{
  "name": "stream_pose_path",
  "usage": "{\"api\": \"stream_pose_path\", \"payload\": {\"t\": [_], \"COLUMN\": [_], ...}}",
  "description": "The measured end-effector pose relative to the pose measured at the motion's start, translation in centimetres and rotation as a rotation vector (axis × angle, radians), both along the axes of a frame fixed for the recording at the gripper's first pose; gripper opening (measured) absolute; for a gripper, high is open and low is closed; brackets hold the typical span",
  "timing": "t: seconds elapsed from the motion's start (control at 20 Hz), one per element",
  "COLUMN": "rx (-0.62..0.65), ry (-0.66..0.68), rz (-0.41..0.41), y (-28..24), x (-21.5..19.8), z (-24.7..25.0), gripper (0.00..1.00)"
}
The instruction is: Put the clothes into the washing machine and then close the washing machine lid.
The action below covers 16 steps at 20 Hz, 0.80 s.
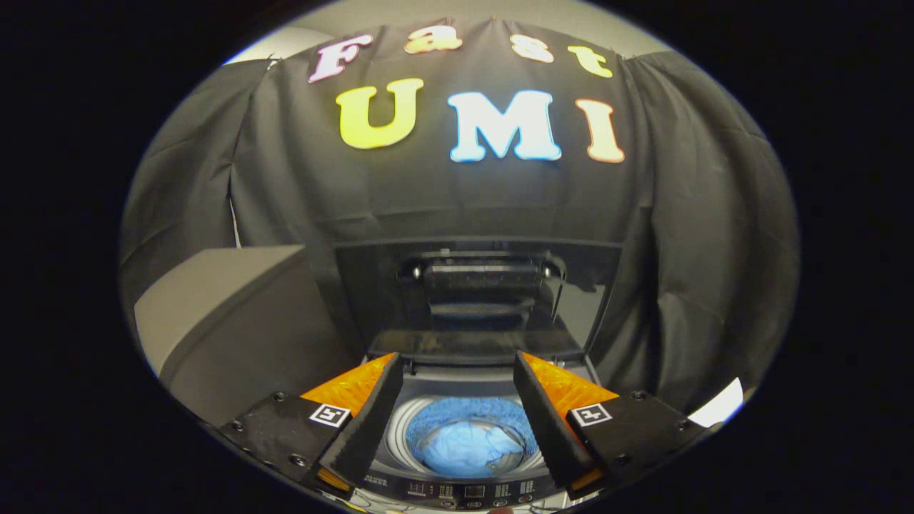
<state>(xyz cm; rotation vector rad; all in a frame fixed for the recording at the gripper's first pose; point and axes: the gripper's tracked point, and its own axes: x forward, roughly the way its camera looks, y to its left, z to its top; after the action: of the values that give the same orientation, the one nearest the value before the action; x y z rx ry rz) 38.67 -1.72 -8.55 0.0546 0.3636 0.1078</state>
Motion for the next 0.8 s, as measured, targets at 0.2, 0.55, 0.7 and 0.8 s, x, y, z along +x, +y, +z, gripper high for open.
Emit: {"api": "stream_pose_path", "payload": {"t": [0.2,0.55,0.7,0.8], "rx": [0.02,0.033,0.046,0.056], "ry": [-0.112,-0.176,-0.187,-0.185], "rz": [-0.012,-0.024,-0.028,-0.024], "y": [0.0,-0.5,-0.2,0.1], "x": [1.3,5.1,6.9,8.2], "z": [3.8,7.2,8.0,8.2], "gripper": [0.96,0.96,0.96,0.96]}}
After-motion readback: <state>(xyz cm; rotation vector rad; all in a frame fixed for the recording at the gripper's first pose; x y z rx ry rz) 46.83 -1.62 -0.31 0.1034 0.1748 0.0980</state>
